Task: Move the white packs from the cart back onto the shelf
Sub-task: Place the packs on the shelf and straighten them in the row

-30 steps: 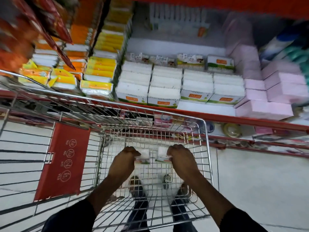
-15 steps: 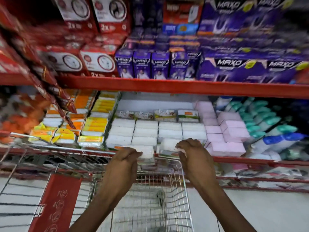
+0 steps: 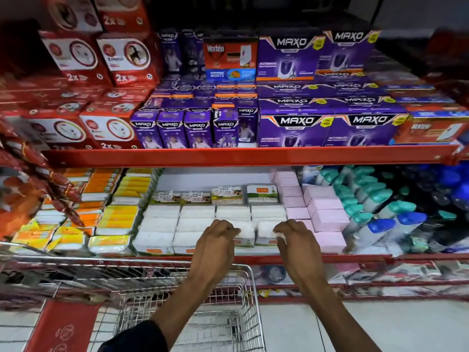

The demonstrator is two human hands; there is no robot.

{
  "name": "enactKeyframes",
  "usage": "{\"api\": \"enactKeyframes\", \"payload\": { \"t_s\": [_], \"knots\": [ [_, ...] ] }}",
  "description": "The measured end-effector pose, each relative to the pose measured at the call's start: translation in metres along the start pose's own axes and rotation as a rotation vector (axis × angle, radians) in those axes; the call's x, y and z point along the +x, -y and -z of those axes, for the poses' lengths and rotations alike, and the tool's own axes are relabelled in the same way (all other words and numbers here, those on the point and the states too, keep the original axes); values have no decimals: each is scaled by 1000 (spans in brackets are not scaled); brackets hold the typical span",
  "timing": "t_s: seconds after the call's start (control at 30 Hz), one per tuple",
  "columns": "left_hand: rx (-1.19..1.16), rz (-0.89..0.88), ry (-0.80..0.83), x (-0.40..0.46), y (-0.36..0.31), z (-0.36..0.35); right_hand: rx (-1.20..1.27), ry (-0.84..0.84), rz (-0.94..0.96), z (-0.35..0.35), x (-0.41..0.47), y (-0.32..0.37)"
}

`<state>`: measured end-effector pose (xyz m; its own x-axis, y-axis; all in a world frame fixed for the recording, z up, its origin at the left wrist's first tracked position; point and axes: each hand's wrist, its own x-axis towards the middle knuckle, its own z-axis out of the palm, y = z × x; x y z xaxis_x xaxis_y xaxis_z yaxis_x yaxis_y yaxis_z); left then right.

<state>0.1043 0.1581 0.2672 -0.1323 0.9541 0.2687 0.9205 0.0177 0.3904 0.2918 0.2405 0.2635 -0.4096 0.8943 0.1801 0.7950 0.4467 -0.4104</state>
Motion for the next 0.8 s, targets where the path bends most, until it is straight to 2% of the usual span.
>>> {"api": "enactKeyframes", "payload": {
  "t_s": [0.5,0.8],
  "knots": [
    [96,100,140,5,16,-54,-65,94,-54,-52,15,-22],
    [94,96,158,4,27,-70,-48,112,-22,-65,15,-29]
  ]
}}
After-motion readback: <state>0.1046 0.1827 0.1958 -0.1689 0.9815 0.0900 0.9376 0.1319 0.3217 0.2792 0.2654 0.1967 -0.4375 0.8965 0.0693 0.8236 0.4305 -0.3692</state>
